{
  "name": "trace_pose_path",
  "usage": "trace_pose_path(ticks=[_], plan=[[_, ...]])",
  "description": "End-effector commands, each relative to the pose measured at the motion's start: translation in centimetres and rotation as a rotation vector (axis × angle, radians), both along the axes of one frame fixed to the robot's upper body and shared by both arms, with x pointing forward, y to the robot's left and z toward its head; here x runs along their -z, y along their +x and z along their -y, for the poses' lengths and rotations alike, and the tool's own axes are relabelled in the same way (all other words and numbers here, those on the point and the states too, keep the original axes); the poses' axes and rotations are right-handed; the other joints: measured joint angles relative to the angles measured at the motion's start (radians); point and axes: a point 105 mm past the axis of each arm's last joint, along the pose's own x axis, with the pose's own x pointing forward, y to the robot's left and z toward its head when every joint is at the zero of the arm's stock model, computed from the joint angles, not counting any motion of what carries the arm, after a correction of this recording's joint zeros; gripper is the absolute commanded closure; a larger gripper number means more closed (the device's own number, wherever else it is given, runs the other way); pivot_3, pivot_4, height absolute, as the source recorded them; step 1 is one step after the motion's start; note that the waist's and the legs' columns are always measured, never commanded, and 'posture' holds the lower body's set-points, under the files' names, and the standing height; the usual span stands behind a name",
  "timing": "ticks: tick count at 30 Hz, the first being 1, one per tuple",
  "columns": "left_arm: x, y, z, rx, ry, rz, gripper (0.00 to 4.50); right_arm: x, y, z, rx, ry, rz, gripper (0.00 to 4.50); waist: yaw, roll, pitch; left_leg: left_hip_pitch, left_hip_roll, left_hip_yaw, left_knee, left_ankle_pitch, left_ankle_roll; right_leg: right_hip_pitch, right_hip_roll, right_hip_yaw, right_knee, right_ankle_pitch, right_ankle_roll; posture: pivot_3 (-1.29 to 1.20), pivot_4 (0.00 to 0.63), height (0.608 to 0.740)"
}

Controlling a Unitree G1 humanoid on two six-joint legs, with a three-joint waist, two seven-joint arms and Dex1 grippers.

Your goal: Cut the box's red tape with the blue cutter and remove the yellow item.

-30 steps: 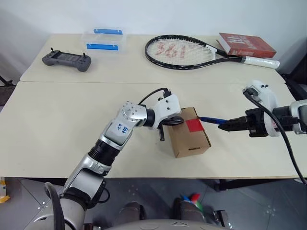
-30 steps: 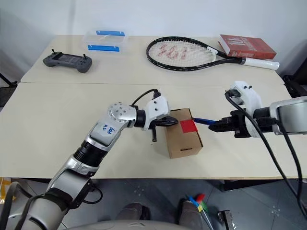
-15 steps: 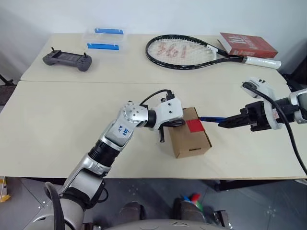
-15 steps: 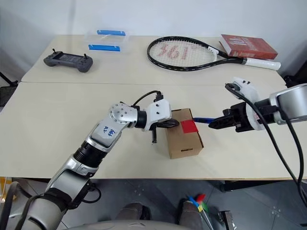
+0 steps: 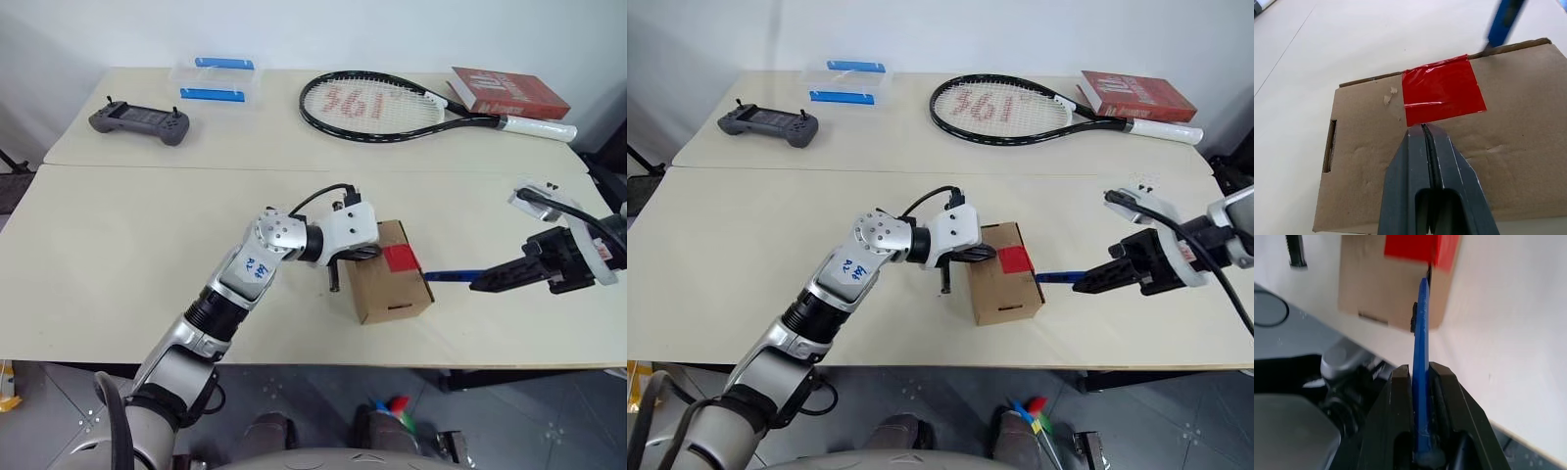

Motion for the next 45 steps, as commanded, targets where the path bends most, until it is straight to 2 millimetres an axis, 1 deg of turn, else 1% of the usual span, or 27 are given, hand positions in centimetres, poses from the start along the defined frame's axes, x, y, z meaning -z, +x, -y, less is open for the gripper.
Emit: trace_pose_path(ticks=[1, 3, 6, 9, 11, 13, 15, 18, 20, 21, 23, 24, 25, 26, 28, 29, 30, 31, 32, 34, 36, 38, 39, 40, 42, 44, 45], plan=[[5.3, -0.7, -0.6, -0.016, 0.142, -0.144, 4.50, -0.6, -3.3, -1.0, -0.105, 0.046, -0.055, 4.33, 0.002, 0.000, 0.000, 0.000, 0.000, 0.000, 0.000, 0.000, 0.000, 0.000, 0.000, 0.000, 0.000, 0.000, 0.000, 0.00, 0.150, 0.740], [5.2, -0.7, -0.6, -0.019, 0.133, -0.146, 4.50, -0.6, -4.0, -0.4, -0.083, 0.013, -0.034, 4.33, 0.000, 0.001, 0.000, 0.000, 0.000, -0.001, 0.000, -0.001, 0.000, 0.000, 0.000, 0.000, -0.001, 0.000, 0.000, 0.00, 0.150, 0.740], [4.6, -0.6, -0.7, -0.020, 0.098, -0.154, 4.50, -1.3, -3.8, 0.5, -0.022, 0.020, 0.021, 4.33, -0.002, 0.001, -0.001, 0.000, 0.000, 0.000, 0.000, -0.002, 0.000, 0.001, 0.000, 0.000, -0.004, 0.000, 0.000, 0.00, 0.150, 0.740], [3.3, -0.6, -1.3, 0.000, 0.038, -0.153, 4.50, -4.2, -2.6, 1.7, 0.072, 0.046, 0.172, 4.33, -0.006, 0.001, -0.001, 0.000, 0.000, 0.001, 0.000, -0.002, 0.001, 0.001, 0.000, 0.000, -0.005, 0.000, 0.000, 0.00, 0.150, 0.740], [2.7, -0.5, -2.2, 0.007, 0.017, -0.149, 4.50, -5.9, -2.4, 3.0, 0.151, 0.055, 0.235, 4.33, -0.007, 0.003, -0.001, 0.000, 0.001, 0.002, 0.000, -0.002, 0.000, 0.001, 0.000, 0.000, -0.005, 0.000, 0.000, 0.00, 0.150, 0.740], [2.2, -0.3, -3.0, 0.010, 0.008, -0.139, 4.50, -6.9, -2.3, 4.1, 0.207, 0.065, 0.271, 4.33, -0.008, 0.003, -0.001, 0.000, 0.002, 0.002, 0.000, -0.002, -0.001, 0.000, 0.002, -0.001, -0.004, 0.000, 0.000, 0.00, 0.150, 0.740], [1.4, 0.0, -3.6, 0.020, -0.016, -0.117, 4.50, -7.4, -2.1, 5.0, 0.247, 0.081, 0.292, 4.33, -0.010, 0.003, -0.001, 0.000, 0.003, 0.003, 0.000, -0.003, -0.001, 0.000, 0.003, -0.002, -0.004, -0.001, -0.001, 0.00, 0.150, 0.740], [-0.4, -0.4, -4.3, 0.070, -0.095, -0.101, 4.50, -6.4, -0.3, 8.1, 0.352, 0.054, 0.339, 4.33, -0.017, 0.003, -0.001, -0.001, 0.004, 0.005, 0.001, -0.003, -0.001, 0.000, 0.003, -0.001, -0.003, -0.001, -0.001, 0.00, 0.150, 0.740], [-1.1, -0.8, -5.2, 0.093, -0.131, -0.094, 4.50, -5.3, 1.4, 10.3, 0.417, 0.049, 0.410, 4.33, -0.024, 0.002, -0.001, -0.001, 0.004, 0.006, 0.002, -0.003, -0.001, -0.001, 0.003, -0.001, -0.003, -0.001, -0.001, 0.00, 0.150, 0.740], [-1.1, -0.9, -5.9, 0.089, -0.138, -0.100, 4.50, -4.4, 2.2, 11.5, 0.451, 0.040, 0.444, 4.33, -0.028, 0.002, -0.001, -0.001, 0.003, 0.007, 0.002, -0.003, -0.001, -0.001, 0.003, -0.001, -0.001, 0.000, -0.001, 0.00, 0.150, 0.740], [-0.8, -0.8, -7.8, 0.040, -0.145, -0.112, 4.50, -2.3, 4.3, 13.5, 0.494, 0.054, 0.626, 4.33, -0.029, 0.000, -0.001, -0.001, 0.001, 0.007, 0.004, -0.003, -0.001, -0.002, 0.003, -0.001, 0.002, 0.000, 0.000, 0.00, 0.150, 0.740], [-0.5, -0.8, -8.7, 0.012, -0.142, -0.120, 4.50, -1.2, 5.0, 14.6, 0.509, 0.012, 0.731, 4.33, -0.029, -0.001, -0.002, -0.001, -0.001, 0.008, 0.004, -0.002, -0.001, -0.001, 0.004, -0.003, 0.004, 0.000, 0.001, 0.00, 0.150, 0.740], [-0.1, -0.8, -9.5, -0.015, -0.139, -0.128, 4.50, -0.3, 5.4, 15.4, 0.517, -0.017, 0.823, 4.33, -0.028, -0.001, -0.002, -0.001, -0.001, 0.010, 0.004, -0.002, -0.002, -0.001, 0.004, -0.005, 0.006, 0.001, 0.001, 0.00, 0.150, 0.740], [0.2, -0.8, -10.2, -0.037, -0.136, -0.134, 4.50, 1.1, 5.5, 15.7, 0.505, -0.065, 0.855, 4.33, -0.026, 0.000, -0.001, -0.001, -0.002, 0.011, 0.003, -0.002, -0.002, -0.002, 0.004, -0.005, 0.006, 0.000, 0.001, 0.00, 0.150, 0.740], [0.6, -0.9, -11.1, -0.065, -0.135, -0.144, 4.50, 3.1, 5.5, 15.8, 0.458, -0.137, 0.877, 4.33, -0.024, 0.009, 0.002, -0.001, -0.003, 0.011, 0.002, -0.001, -0.003, -0.002, 0.003, -0.005, 0.006, 0.000, 0.002, 0.00, 0.150, 0.740], [0.7, -1.0, -11.5, -0.078, -0.138, -0.150, 4.50, 3.7, 5.7, 15.4, 0.429, -0.137, 0.911, 4.33, -0.024, 0.011, 0.002, -0.001, -0.004, 0.011, 0.002, -0.001, -0.003, -0.002, 0.003, -0.004, 0.005, 0.000, 0.002, 0.00, 0.150, 0.740], [1.0, -1.0, -12.0, -0.101, -0.143, -0.155, 4.50, 4.8, 6.1, 15.1, 0.404, -0.172, 0.952, 4.33, -0.027, 0.011, 0.002, -0.001, -0.004, 0.012, 0.002, -0.001, -0.002, -0.002, 0.003, -0.003, 0.005, 0.000, 0.003, 0.00, 0.150, 0.740], [1.3, -1.2, -12.4, -0.125, -0.152, -0.163, 4.50, 6.3, 6.6, 14.6, 0.383, -0.177, 0.965, 4.33, -0.031, 0.011, 0.003, 0.000, -0.004, 0.012, 0.002, -0.001, -0.002, -0.001, 0.003, -0.002, 0.005, 0.000, 0.003, 0.00, 0.150, 0.740], [1.5, -1.3, -12.7, -0.140, -0.158, -0.168, 4.50, 7.3, 6.9, 14.2, 0.369, -0.177, 0.973, 4.33, -0.035, 0.010, 0.002, 0.001, -0.004, 0.013, 0.001, 0.000, -0.003, -0.001, 0.003, -0.001, 0.004, 0.000, 0.003, 0.00, 0.150, 0.740], [1.7, -1.3, -12.7, -0.164, -0.170, -0.167, 4.50, 8.7, 7.3, 14.4, 0.360, -0.229, 1.002, 4.33, -0.039, 0.010, 0.002, 0.005, -0.004, 0.013, -0.001, 0.001, -0.004, 0.002, 0.004, 0.000, 0.004, -0.001, 0.002, 0.00, 0.150, 0.740], [1.7, -1.5, -12.4, -0.176, -0.182, -0.161, 4.50, 9.6, 6.6, 13.6, 0.368, -0.105, 0.949, 3.61, -0.037, 0.012, 0.003, 0.006, -0.004, 0.014, -0.001, 0.002, -0.004, 0.002, 0.004, 0.001, 0.004, -0.001, 0.002, 0.00, 0.150, 0.740], [1.7, -1.7, -12.4, -0.184, -0.190, -0.159, 4.50, 8.2, 6.3, 14.0, 0.353, -0.106, 1.045, 3.14, -0.030, 0.013, 0.004, 0.006, -0.004, 0.014, -0.001, 0.002, -0.004, 0.002, 0.004, 0.001, 0.005, -0.001, 0.002, 0.00, 0.150, 0.740], [1.7, -1.7, -12.4, -0.192, -0.196, -0.164, 4.50, 7.5, 6.1, 13.9, 0.318, -0.128, 1.092, 2.75, -0.030, 0.014, 0.004, 0.005, -0.004, 0.014, -0.001, 0.003, -0.004, 0.002, 0.004, 0.001, 0.005, -0.001, 0.002, 0.00, 0.150, 0.740], [1.8, -1.8, -12.5, -0.196, -0.195, -0.168, 4.50, 6.2, 5.8, 13.5, 0.258, -0.128, 1.153, 2.46, -0.030, 0.014, 0.004, 0.006, -0.005, 0.014, -0.001, 0.003, -0.004, 0.002, 0.004, 0.001, 0.005, -0.001, 0.002, 0.00, 0.150, 0.740], [2.1, -2.2, -12.7, -0.199, -0.188, -0.182, 4.50, 4.3, 5.1, 12.5, 0.183, -0.081, 1.203, 2.46, -0.033, 0.014, 0.004, 0.006, -0.005, 0.014, -0.002, 0.003, -0.004, 0.002, 0.003, 0.002, 0.005, -0.001, 0.002, 0.00, 0.150, 0.740], [2.4, -2.5, -12.7, -0.201, -0.179, -0.197, 4.50, 2.4, 4.6, 10.8, 0.137, 0.041, 1.197, 2.46, -0.033, 0.013, 0.004, 0.007, -0.004, 0.014, -0.002, 0.003, -0.004, 0.002, 0.004, 0.002, 0.005, -0.001, 0.002, 0.00, 0.150, 0.740], [2.6, -2.5, -12.7, -0.204, -0.174, -0.206, 4.50, 2.0, 4.5, 9.8, 0.106, 0.073, 1.186, 2.46, -0.034, 0.013, 0.004, 0.007, -0.004, 0.013, -0.002, 0.003, -0.004, 0.002, 0.004, 0.002, 0.006, -0.001, 0.002, 0.00, 0.150, 0.740]])
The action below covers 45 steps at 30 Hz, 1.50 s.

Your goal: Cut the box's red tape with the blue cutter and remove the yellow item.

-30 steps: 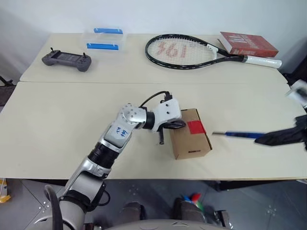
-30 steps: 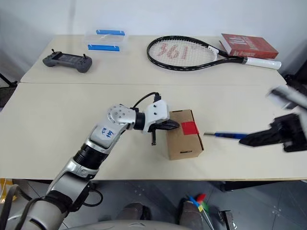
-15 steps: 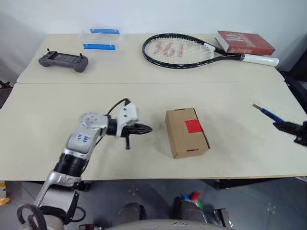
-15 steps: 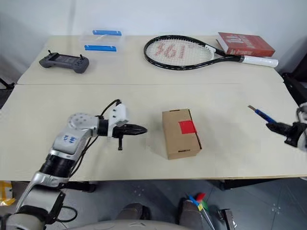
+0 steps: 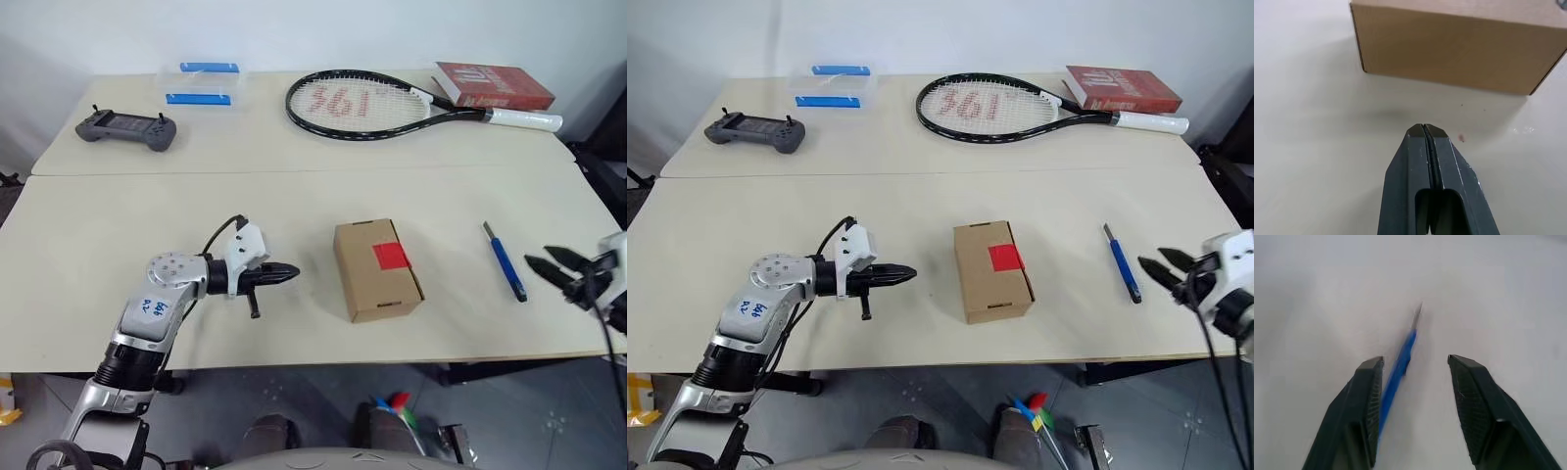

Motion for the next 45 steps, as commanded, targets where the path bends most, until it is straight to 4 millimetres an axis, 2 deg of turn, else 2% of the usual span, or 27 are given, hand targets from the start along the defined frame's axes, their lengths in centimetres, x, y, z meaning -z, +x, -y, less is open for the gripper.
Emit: trace_pose_path(ticks=[1, 4, 8, 12, 15, 17, 19, 24, 29, 32, 39, 41, 44, 45], plan=[[-0.3, -0.3, 0.2, -0.006, 0.007, -0.004, 4.50, -3.1, -0.5, -3.8, -0.180, 0.016, 0.025, 2.46, -0.002, 0.000, 0.000, 0.000, 0.000, -0.001, 0.000, 0.000, 0.000, 0.000, 0.000, 0.000, 0.000, 0.000, 0.000, 0.00, 0.150, 0.740], [0.9, 1.2, 0.3, -0.114, 0.059, -0.041, 4.50, -1.5, 0.6, -6.7, -0.232, -0.087, -0.014, 3.05, -0.001, -0.001, 0.000, 0.002, 0.000, -0.002, 0.001, 0.000, 0.000, 0.001, 0.000, 0.002, 0.001, 0.000, 0.000, 0.00, 0.150, 0.740], [0.9, 1.1, 2.9, -0.090, 0.028, -0.056, 4.50, 1.6, 3.2, -9.3, -0.182, -0.240, -0.023, 4.45, 0.003, -0.003, -0.001, 0.001, -0.001, -0.003, 0.002, 0.001, 0.001, 0.000, -0.001, 0.003, 0.002, 0.000, -0.001, 0.00, 0.150, 0.740], [0.9, 1.1, 4.4, -0.078, 0.016, -0.076, 4.50, 3.0, 4.2, -11.0, -0.169, -0.225, -0.016, 4.48, 0.003, -0.003, -0.001, -0.002, -0.002, -0.002, 0.002, 0.001, 0.000, -0.001, -0.001, 0.001, 0.002, 0.000, 0.000, 0.00, 0.150, 0.740], [1.0, 0.5, 5.2, -0.041, 0.026, -0.089, 4.50, 4.0, 3.9, -13.6, -0.251, -0.235, -0.039, 4.48, 0.001, -0.003, -0.001, -0.002, -0.001, -0.002, 0.000, 0.001, -0.001, -0.001, 0.000, 0.000, 0.002, 0.000, 0.000, 0.00, 0.150, 0.740], [0.8, 0.1, 5.5, -0.015, 0.032, -0.084, 4.50, 4.4, 2.5, -17.0, -0.383, -0.161, -0.113, 4.48, -0.001, -0.003, -0.001, -0.002, -0.001, -0.002, 0.000, 0.001, -0.001, -0.001, 0.000, 0.000, 0.002, 0.000, 0.000, 0.00, 0.150, 0.740], [0.3, 0.0, 5.6, -0.011, 0.026, -0.081, 4.50, 4.7, 1.4, -19.2, -0.461, -0.119, -0.182, 4.48, -0.001, -0.003, -0.001, -0.002, 0.000, -0.002, 0.000, 0.001, -0.001, -0.001, 0.001, 0.000, 0.002, 0.000, 0.000, 0.00, 0.150, 0.740], [-0.5, -0.3, 4.2, -0.022, 0.045, -0.085, 4.50, 5.9, 0.3, -21.4, -0.489, -0.127, -0.287, 4.48, -0.001, -0.003, -0.001, -0.001, -0.001, -0.006, 0.001, 0.001, -0.001, -0.001, 0.000, 0.001, 0.002, 0.000, -0.001, 0.00, 0.150, 0.740], [-0.8, -1.1, 2.3, -0.033, 0.098, -0.103, 4.50, 6.2, 0.1, -22.4, -0.468, -0.091, -0.304, 4.48, -0.002, -0.003, -0.001, -0.001, -0.001, -0.010, 0.000, 0.001, -0.001, -0.001, 0.000, 0.001, 0.002, 0.000, -0.001, 0.00, 0.150, 0.740], [-0.4, -2.0, 1.5, -0.019, 0.125, -0.138, 4.50, 6.6, 0.1, -22.2, -0.452, -0.119, -0.305, 4.48, -0.004, -0.003, -0.001, -0.001, -0.001, -0.010, 0.000, 0.001, -0.001, -0.001, 0.001, 0.001, 0.002, 0.000, -0.001, 0.00, 0.150, 0.740], [0.5, -2.9, 1.2, -0.003, 0.152, -0.185, 4.50, 6.0, 0.4, -20.8, -0.427, -0.149, -0.290, 4.48, 0.000, -0.003, -0.001, -0.001, -0.001, -0.010, 0.000, 0.001, -0.001, -0.001, 0.000, 0.001, 0.002, 0.000, -0.001, 0.00, 0.150, 0.740], [0.4, -3.0, 1.1, 0.007, 0.151, -0.183, 4.50, 5.1, 0.4, -20.1, -0.423, -0.152, -0.273, 4.48, 0.000, -0.003, -0.001, -0.001, -0.001, -0.010, 0.000, 0.001, -0.001, -0.001, 0.001, 0.001, 0.002, 0.000, -0.001, 0.00, 0.150, 0.740], [-0.6, -2.8, -0.5, 0.006, 0.168, -0.192, 4.50, 3.9, -0.1, -18.0, -0.406, -0.118, -0.297, 4.48, -0.001, -0.003, -0.001, -0.002, -0.001, -0.009, 0.000, 0.001, -0.001, -0.001, 0.001, 0.001, 0.002, 0.000, -0.001, 0.00, 0.150, 0.740], [-1.5, -2.7, -0.9, 0.031, 0.159, -0.174, 4.50, 3.4, -0.4, -17.4, -0.392, -0.055, -0.349, 4.32, -0.001, -0.003, -0.001, -0.002, -0.001, -0.008, -0.001, 0.001, -0.001, -0.002, 0.001, 0.001, 0.002, 0.000, -0.001, 0.00, 0.150, 0.740]])
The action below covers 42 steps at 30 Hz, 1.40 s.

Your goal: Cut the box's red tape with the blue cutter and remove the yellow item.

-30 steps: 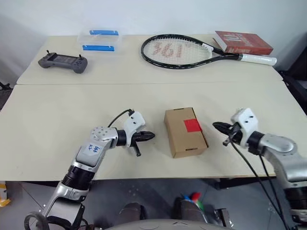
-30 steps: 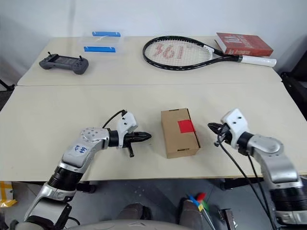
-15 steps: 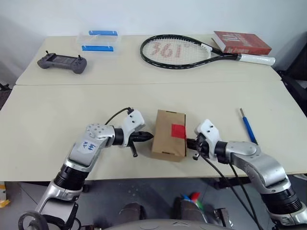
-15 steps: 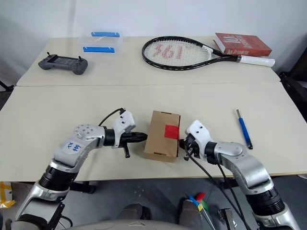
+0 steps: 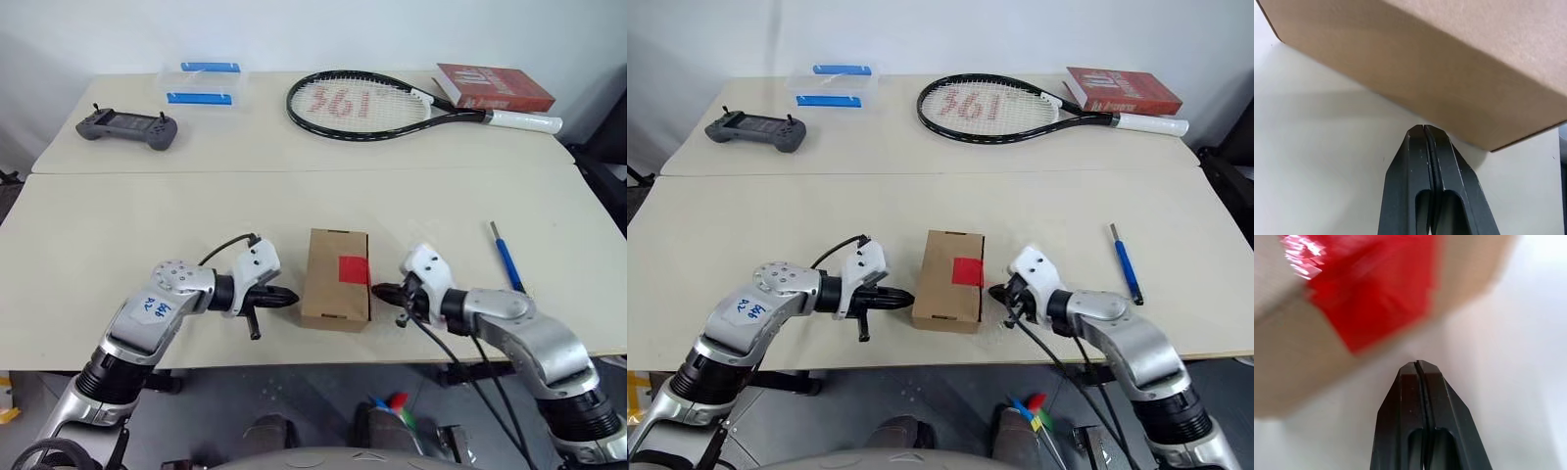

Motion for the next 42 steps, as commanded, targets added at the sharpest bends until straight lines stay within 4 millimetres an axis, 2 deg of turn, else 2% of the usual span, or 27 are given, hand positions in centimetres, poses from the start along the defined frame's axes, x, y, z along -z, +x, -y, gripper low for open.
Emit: trace_pose_path(ticks=[1, 4, 7, 9, 13, 16, 22, 35, 42], plan=[[-3.9, 0.2, -1.0, 0.083, -0.058, 0.071, 4.50, -3.1, -0.7, 1.8, 0.046, 0.129, -0.059, 4.12, -0.001, 0.000, 0.000, 0.000, 0.000, 0.000, 0.000, 0.000, 0.000, 0.000, 0.000, 0.000, 0.000, 0.000, 0.000, 0.00, 0.150, 0.740], [-6.6, 0.4, -0.6, 0.165, -0.126, 0.122, 4.50, -4.7, -1.2, 1.9, 0.066, 0.242, -0.154, 3.21, 0.001, 0.000, 0.000, 0.000, 0.000, 0.000, 0.001, 0.000, 0.000, 0.000, 0.000, 0.000, 0.001, 0.000, -0.001, 0.00, 0.150, 0.740], [-8.8, 1.8, 1.8, 0.218, -0.204, 0.210, 4.50, -5.7, -1.9, 0.8, 0.043, 0.301, -0.317, 2.20, 0.002, 0.000, 0.000, 0.001, 0.000, -0.001, 0.001, 0.000, 0.000, 0.000, 0.000, 0.001, 0.001, 0.000, -0.001, 0.00, 0.150, 0.740], [-8.6, 2.5, 3.3, 0.245, -0.200, 0.242, 4.50, -6.0, -1.6, 0.0, 0.050, 0.324, -0.339, 1.46, 0.001, 0.000, 0.000, 0.000, 0.000, -0.001, 0.001, 0.000, 0.000, 0.000, 0.000, 0.001, 0.001, 0.000, -0.001, 0.00, 0.150, 0.740], [-6.4, 4.0, 5.7, 0.255, -0.141, 0.281, 4.50, -5.9, -0.3, -1.9, 0.082, 0.367, -0.323, 0.04, -0.002, 0.000, 0.000, 0.001, 0.000, 0.006, -0.002, 0.000, 0.000, -0.001, 0.000, -0.001, 0.002, 0.000, -0.001, 0.00, 0.150, 0.740], [-5.6, 4.2, 6.1, 0.237, -0.135, 0.263, 4.50, -5.7, 0.0, -2.1, 0.108, 0.350, -0.319, 0.02, -0.003, 0.000, 0.000, -0.002, -0.001, 0.007, -0.003, 0.000, -0.001, -0.004, 0.000, -0.001, 0.002, 0.000, 0.000, 0.00, 0.150, 0.740], [-3.6, 3.2, 6.0, 0.265, -0.065, 0.217, 4.50, -4.4, 0.7, -1.4, 0.174, 0.284, -0.330, 0.02, -0.005, 0.000, 0.000, -0.001, -0.001, 0.007, -0.004, 0.000, -0.001, -0.004, 0.000, -0.001, 0.002, 0.000, 0.000, 0.00, 0.150, 0.740], [-2.9, 2.8, 5.9, 0.261, -0.047, 0.203, 4.50, -2.7, 0.2, 0.2, 0.228, 0.209, -0.377, 0.02, -0.001, -0.002, -0.002, 0.002, 0.000, 0.007, -0.003, 0.000, -0.001, -0.001, 0.000, 0.000, 0.002, 0.000, 0.000, 0.00, 0.150, 0.740], [-2.9, 2.8, 6.1, 0.263, -0.041, 0.204, 4.50, -3.7, 1.0, -1.6, 0.208, 0.131, -0.329, 0.02, -0.003, -0.002, -0.002, 0.002, 0.000, 0.007, -0.002, 0.001, -0.001, -0.001, 0.000, 0.000, 0.002, 0.000, 0.000, 0.00, 0.150, 0.740]])
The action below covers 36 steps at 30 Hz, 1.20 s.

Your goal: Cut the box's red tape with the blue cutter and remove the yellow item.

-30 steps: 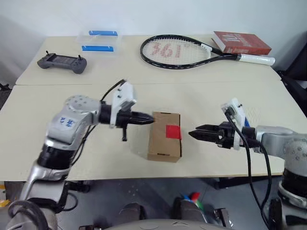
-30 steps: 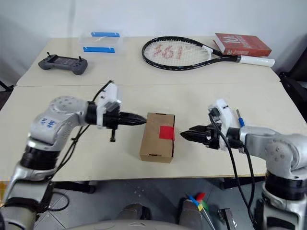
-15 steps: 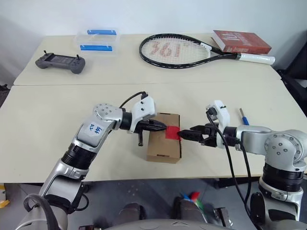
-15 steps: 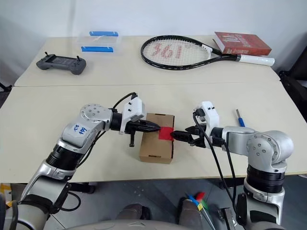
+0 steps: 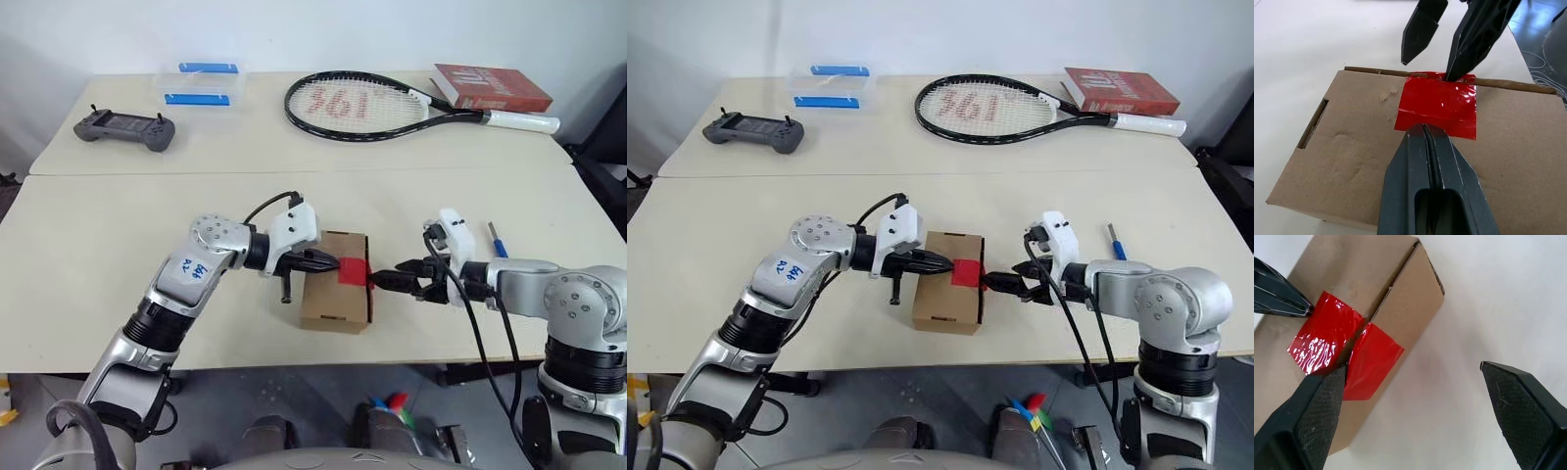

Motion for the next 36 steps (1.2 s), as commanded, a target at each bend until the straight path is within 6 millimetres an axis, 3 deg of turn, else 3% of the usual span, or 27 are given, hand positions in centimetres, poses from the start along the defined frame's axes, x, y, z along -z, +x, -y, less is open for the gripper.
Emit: trace_pose_path(ticks=[1, 8, 11, 20, 24, 28, 32, 36], plan=[[1.5, -0.2, -0.1, -0.002, 0.047, -0.039, 4.50, 0.1, 0.2, -0.3, -0.001, -0.099, 0.011, 0.02, -0.001, 0.000, 0.000, 0.000, 0.000, 0.000, 0.000, 0.000, 0.000, 0.000, 0.000, 0.000, 0.000, 0.000, 0.000, 0.00, 0.150, 0.740], [1.7, -0.2, 0.1, -0.003, 0.046, -0.037, 4.50, 0.6, 0.4, 0.4, -0.010, -0.293, 0.013, 0.02, -0.003, -0.004, -0.003, 0.001, 0.000, 0.000, 0.001, 0.000, 0.000, 0.001, 0.000, 0.000, 0.000, 0.000, 0.000, 0.00, 0.150, 0.740], [1.9, -0.2, -0.1, -0.013, 0.046, -0.041, 4.50, 1.6, 0.3, 2.5, 0.034, -0.459, 0.012, 0.02, 0.003, -0.005, -0.004, 0.001, 0.000, -0.001, 0.001, 0.000, 0.000, 0.002, 0.000, 0.000, -0.001, 0.000, 0.000, 0.00, 0.150, 0.740], [1.8, 0.0, -0.3, -0.024, 0.051, -0.039, 4.50, 2.6, 0.5, 3.0, 0.040, -0.491, 0.018, 0.02, -0.001, -0.010, -0.007, 0.000, 0.000, -0.001, 0.001, 0.000, 0.000, 0.002, 0.000, 0.000, -0.002, 0.000, 0.000, 0.00, 0.150, 0.740], [1.8, -0.1, -0.4, -0.029, 0.051, -0.037, 4.50, 2.5, 0.8, 2.5, 0.059, -0.430, 0.045, 0.02, -0.005, -0.011, -0.007, 0.000, 0.000, -0.001, 0.001, 0.000, 0.000, 0.002, 0.000, 0.000, -0.002, 0.000, 0.000, 0.00, 0.150, 0.740], [1.7, -0.2, -0.4, -0.035, 0.048, -0.036, 4.50, 1.2, 0.8, 4.4, 0.100, -0.339, 0.041, 0.02, -0.005, -0.011, -0.008, 0.000, 0.000, -0.001, 0.001, 0.001, 0.000, 0.002, 0.000, 0.000, -0.002, 0.000, 0.000, 0.00, 0.150, 0.740], [1.7, -0.3, -0.6, -0.040, 0.051, -0.036, 4.50, 0.4, -0.4, 6.1, 0.063, -0.121, -0.069, 0.02, 0.001, -0.011, -0.007, -0.001, 0.000, -0.001, 0.001, 0.000, 0.000, 0.002, 0.000, 0.000, -0.003, 0.000, 0.000, 0.00, 0.150, 0.740], [1.7, -0.4, -0.7, -0.040, 0.056, -0.036, 4.50, 0.0, -1.0, 5.9, 0.009, 0.088, -0.179, 0.02, 0.000, -0.011, -0.008, 0.000, 0.001, -0.001, -0.001, 0.000, 0.000, 0.002, 0.000, -0.001, -0.002, 0.000, 0.000, 0.00, 0.150, 0.740]])
